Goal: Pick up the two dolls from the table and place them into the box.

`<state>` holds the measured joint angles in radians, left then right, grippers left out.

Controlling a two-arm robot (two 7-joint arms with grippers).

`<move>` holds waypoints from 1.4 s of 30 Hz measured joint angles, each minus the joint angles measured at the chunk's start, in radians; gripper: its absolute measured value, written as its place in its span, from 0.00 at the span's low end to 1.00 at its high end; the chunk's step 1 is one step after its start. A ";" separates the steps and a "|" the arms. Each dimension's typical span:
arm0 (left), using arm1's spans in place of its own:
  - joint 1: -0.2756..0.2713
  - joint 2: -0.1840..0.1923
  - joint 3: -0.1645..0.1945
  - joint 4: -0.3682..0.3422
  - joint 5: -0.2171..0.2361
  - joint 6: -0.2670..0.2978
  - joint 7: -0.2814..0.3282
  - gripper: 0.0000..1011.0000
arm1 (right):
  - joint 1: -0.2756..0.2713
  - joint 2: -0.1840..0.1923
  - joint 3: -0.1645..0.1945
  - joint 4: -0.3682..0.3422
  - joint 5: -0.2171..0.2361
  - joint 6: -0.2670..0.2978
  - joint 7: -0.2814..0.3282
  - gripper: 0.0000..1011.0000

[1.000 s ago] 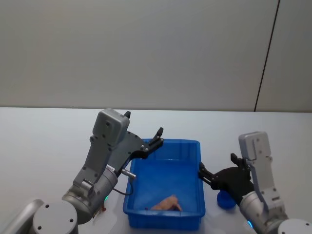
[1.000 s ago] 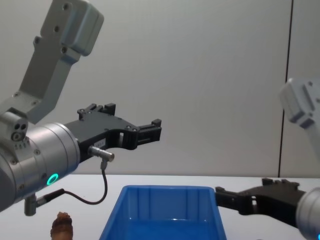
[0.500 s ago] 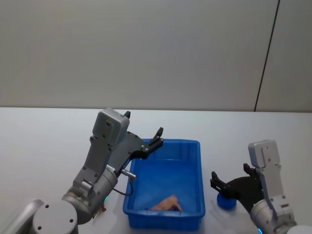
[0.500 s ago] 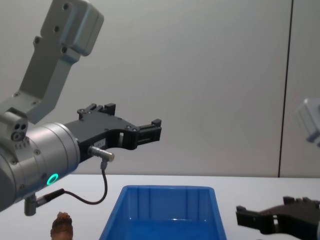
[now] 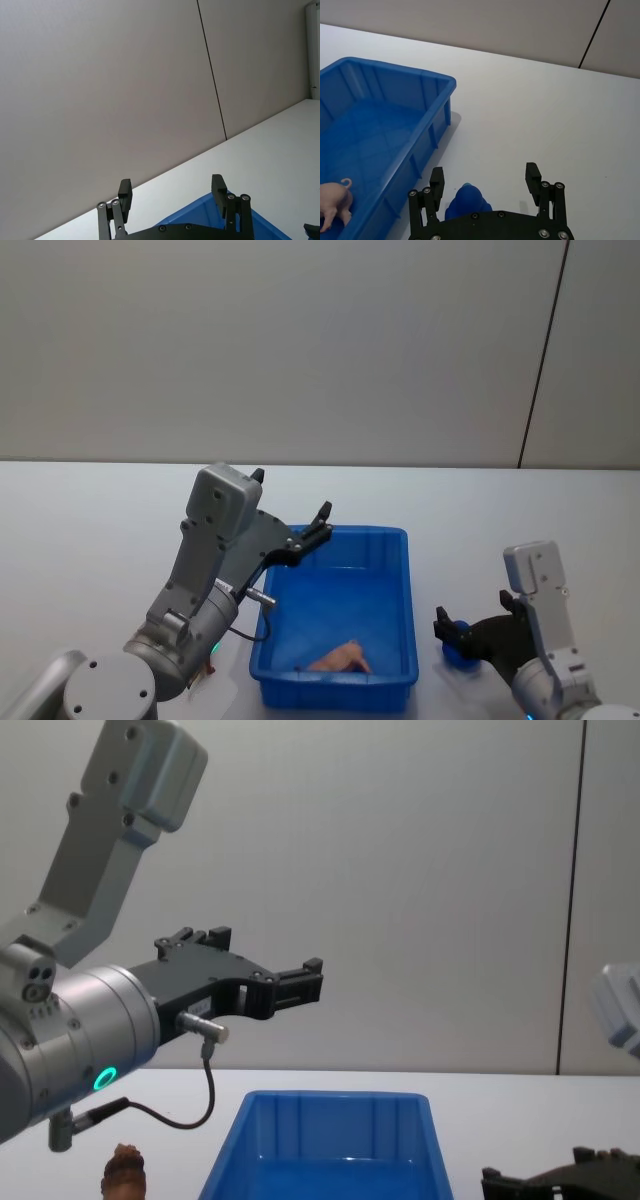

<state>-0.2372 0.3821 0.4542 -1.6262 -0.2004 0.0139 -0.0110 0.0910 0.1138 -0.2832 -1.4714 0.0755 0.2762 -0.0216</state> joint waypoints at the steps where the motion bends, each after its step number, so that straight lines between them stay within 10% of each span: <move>1: 0.000 0.000 0.000 0.000 0.000 0.000 0.000 0.99 | 0.001 -0.001 0.000 0.004 -0.001 -0.001 0.001 0.99; 26: 0.000 0.000 0.000 0.000 0.000 0.000 0.000 0.99 | 0.059 -0.036 -0.009 0.143 -0.018 -0.020 0.053 0.29; 42: 0.000 0.000 0.000 0.000 0.000 0.000 0.000 0.99 | 0.055 -0.042 -0.022 0.095 -0.066 -0.100 0.053 0.19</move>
<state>-0.2372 0.3821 0.4542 -1.6262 -0.2004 0.0139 -0.0109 0.1460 0.0713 -0.3053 -1.3759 0.0093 0.1765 0.0319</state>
